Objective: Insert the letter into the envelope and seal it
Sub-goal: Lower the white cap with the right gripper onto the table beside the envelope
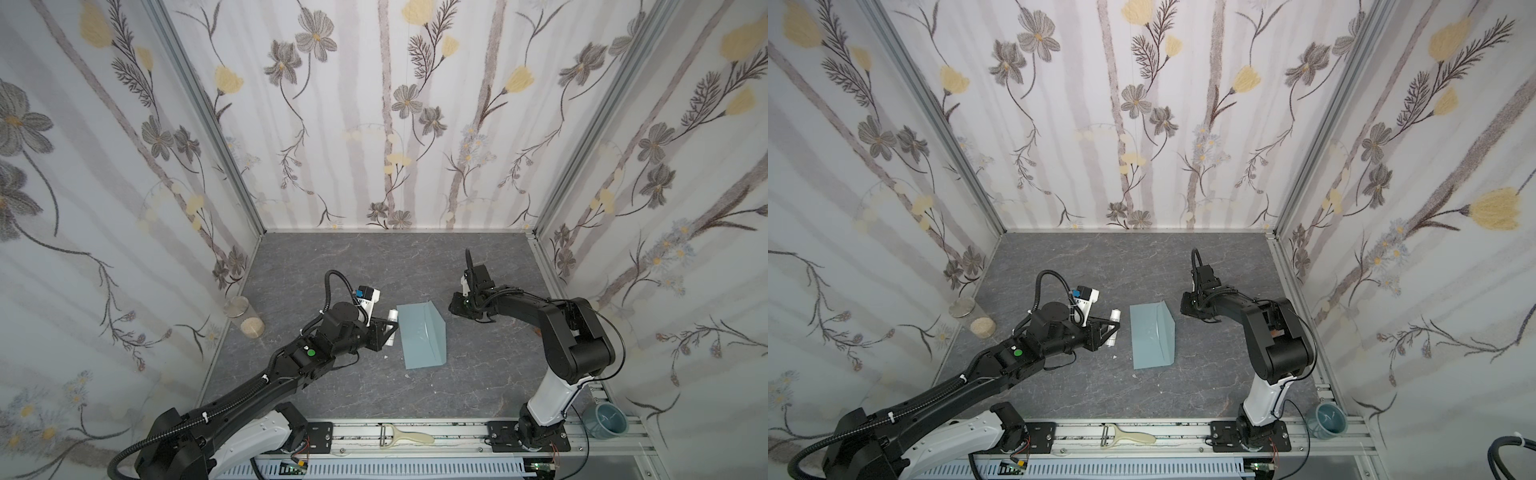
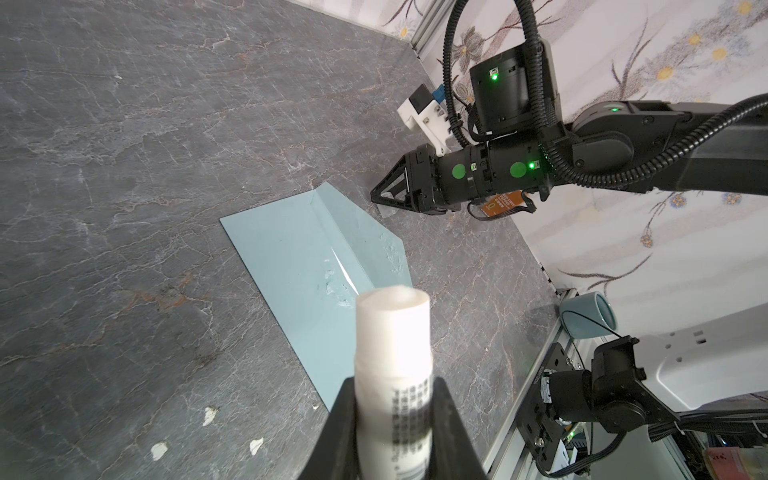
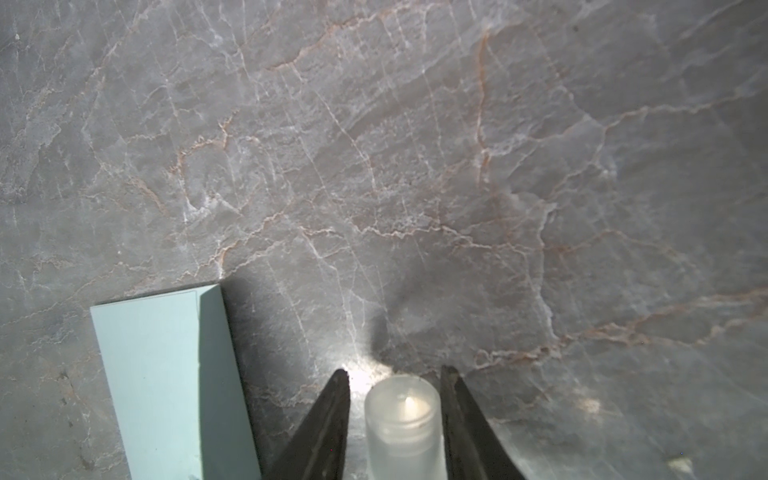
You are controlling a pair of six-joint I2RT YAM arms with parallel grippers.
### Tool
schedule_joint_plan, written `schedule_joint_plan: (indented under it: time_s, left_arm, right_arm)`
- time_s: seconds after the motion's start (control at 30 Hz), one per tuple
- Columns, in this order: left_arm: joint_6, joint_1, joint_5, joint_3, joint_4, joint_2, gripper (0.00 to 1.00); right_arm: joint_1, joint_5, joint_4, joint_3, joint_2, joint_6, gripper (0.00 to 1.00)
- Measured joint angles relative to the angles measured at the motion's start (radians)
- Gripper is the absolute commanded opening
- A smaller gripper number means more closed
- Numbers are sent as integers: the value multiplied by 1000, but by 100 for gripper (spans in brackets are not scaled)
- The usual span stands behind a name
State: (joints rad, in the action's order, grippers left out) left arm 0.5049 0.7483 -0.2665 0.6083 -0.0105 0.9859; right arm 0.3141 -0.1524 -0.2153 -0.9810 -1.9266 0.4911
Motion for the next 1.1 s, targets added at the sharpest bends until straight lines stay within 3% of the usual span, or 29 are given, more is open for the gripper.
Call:
schedule_joint_plan:
  time_s: [1.1]
  left_arm:
    - [17, -2, 0, 0, 0, -3, 0]
  right_arm:
    - [-16, 136, -97, -9, 102, -41, 45]
